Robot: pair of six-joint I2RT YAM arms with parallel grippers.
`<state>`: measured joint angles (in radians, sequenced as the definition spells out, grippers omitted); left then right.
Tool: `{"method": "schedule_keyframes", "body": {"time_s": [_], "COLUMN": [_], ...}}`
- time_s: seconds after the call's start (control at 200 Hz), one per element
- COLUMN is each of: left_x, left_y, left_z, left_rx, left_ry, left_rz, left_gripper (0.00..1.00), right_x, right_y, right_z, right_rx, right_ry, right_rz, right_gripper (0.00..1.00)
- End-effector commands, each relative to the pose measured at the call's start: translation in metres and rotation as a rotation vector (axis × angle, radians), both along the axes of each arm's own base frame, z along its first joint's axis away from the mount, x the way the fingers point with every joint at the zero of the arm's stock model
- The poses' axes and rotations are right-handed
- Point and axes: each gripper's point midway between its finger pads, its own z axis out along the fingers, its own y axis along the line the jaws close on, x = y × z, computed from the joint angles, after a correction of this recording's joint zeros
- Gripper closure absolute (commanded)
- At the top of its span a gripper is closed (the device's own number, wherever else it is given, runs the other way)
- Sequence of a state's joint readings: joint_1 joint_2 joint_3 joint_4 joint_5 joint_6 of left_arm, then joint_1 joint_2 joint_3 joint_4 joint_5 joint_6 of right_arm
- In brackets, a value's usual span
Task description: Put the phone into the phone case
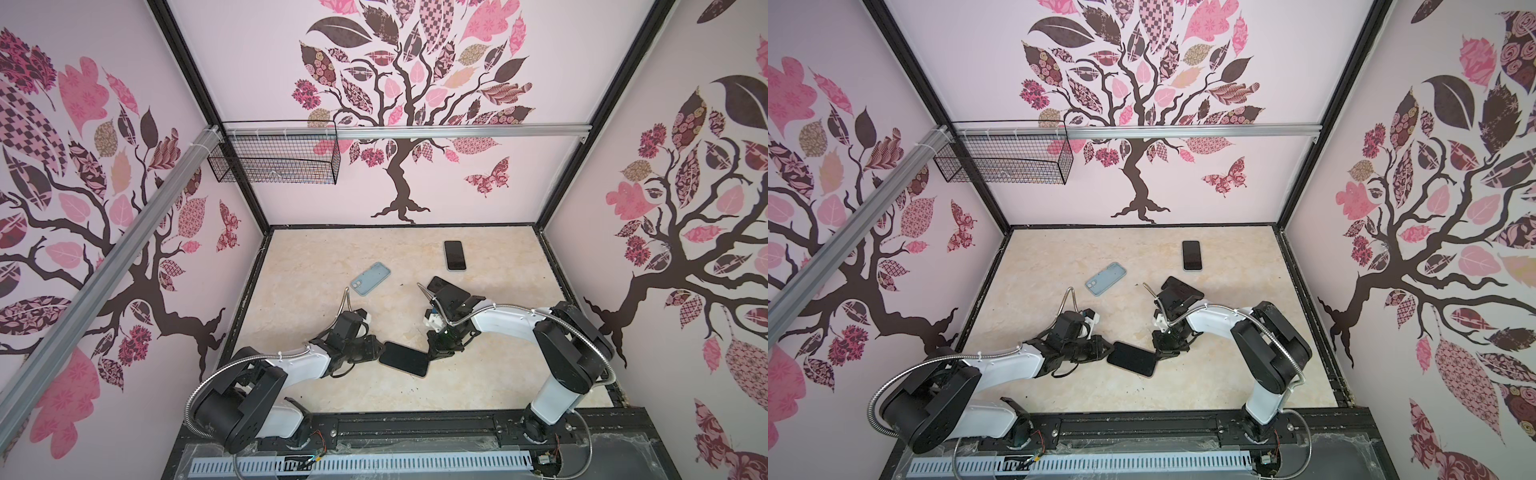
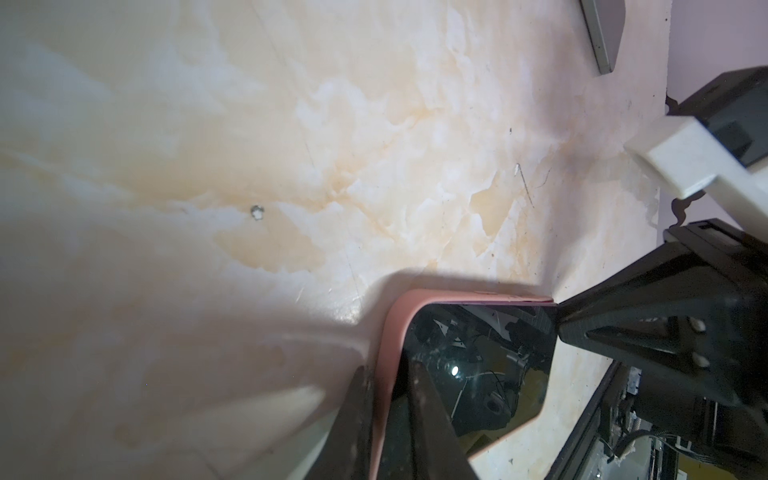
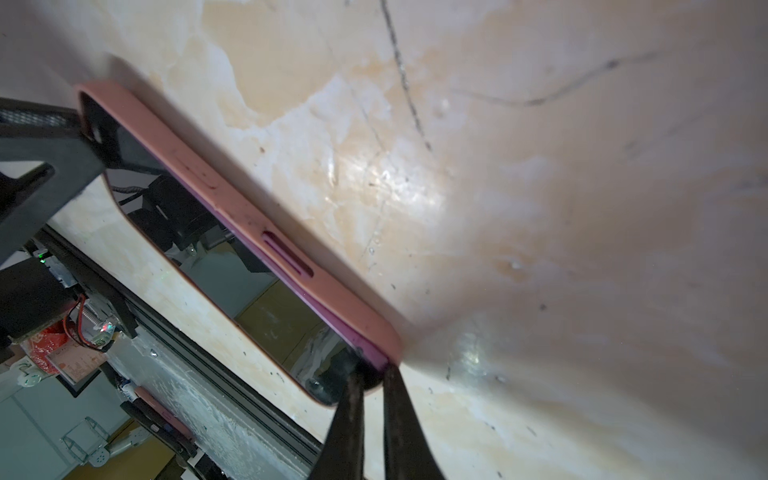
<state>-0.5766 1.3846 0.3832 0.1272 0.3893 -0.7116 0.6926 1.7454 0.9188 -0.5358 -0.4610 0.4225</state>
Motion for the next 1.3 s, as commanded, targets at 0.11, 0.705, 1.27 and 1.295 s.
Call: {"method": "schedule_keyframes", "body": {"time_s": [0.11,0.705,1.27,1.295], "left_x": [-0.04,-0.039,-0.038,-0.038], "left_y": [-0.002,0.003,0.012,0.012], "left_z": [-0.023,-0.021,-0.013,-0.013], "left_rx": [-0.003,0.019,0.069,0.07], "left_ry": [0.14,0.134,0.105,0.106], "left_rz": [-0.077,-0.054,-0.039,-0.039], "left_gripper": [0.83,0.83,0.83,0.83], "right_x": [-0.036,-0.028,-0.008,-0.008], "right_y": [-0.014,-0.035,-0.042,-0.042], "right_z": [-0.13,-0.134,-0.092,-0.091], "right_rx": [-0.228,-0.384,-0.493,-0.495], "right_ry": [-0.037,-0.118,-0.233,-0.236], "right_rz": [0.134,0.15,0.223,0.226], "right_gripper": [0.89,0.87,0.76,0.75]}}
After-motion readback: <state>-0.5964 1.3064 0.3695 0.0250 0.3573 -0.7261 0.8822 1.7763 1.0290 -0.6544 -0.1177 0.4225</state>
